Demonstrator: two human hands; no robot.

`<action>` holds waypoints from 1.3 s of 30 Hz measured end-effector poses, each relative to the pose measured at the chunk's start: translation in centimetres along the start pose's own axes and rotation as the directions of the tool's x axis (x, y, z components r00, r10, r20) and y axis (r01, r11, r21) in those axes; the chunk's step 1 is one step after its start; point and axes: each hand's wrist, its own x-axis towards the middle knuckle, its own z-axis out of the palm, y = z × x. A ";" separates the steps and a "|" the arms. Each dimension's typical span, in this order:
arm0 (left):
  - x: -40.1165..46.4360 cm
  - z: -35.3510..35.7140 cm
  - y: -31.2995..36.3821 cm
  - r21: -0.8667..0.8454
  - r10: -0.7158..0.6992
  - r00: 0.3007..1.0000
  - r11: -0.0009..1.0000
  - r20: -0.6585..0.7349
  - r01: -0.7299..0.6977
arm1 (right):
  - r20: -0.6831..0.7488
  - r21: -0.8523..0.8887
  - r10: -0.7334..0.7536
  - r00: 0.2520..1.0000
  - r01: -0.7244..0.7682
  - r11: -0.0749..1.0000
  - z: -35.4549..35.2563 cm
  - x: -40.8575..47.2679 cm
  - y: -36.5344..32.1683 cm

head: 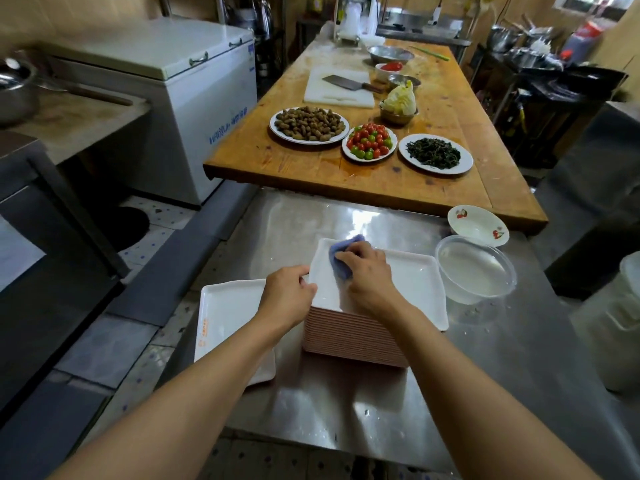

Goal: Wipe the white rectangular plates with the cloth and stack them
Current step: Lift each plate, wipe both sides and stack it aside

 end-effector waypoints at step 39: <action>-2.9 5.5 4.5 0.511 0.311 0.901 0.746 0.301 -0.428 | -0.237 0.515 0.400 0.885 -0.235 0.825 -7.6 -12.5 8.1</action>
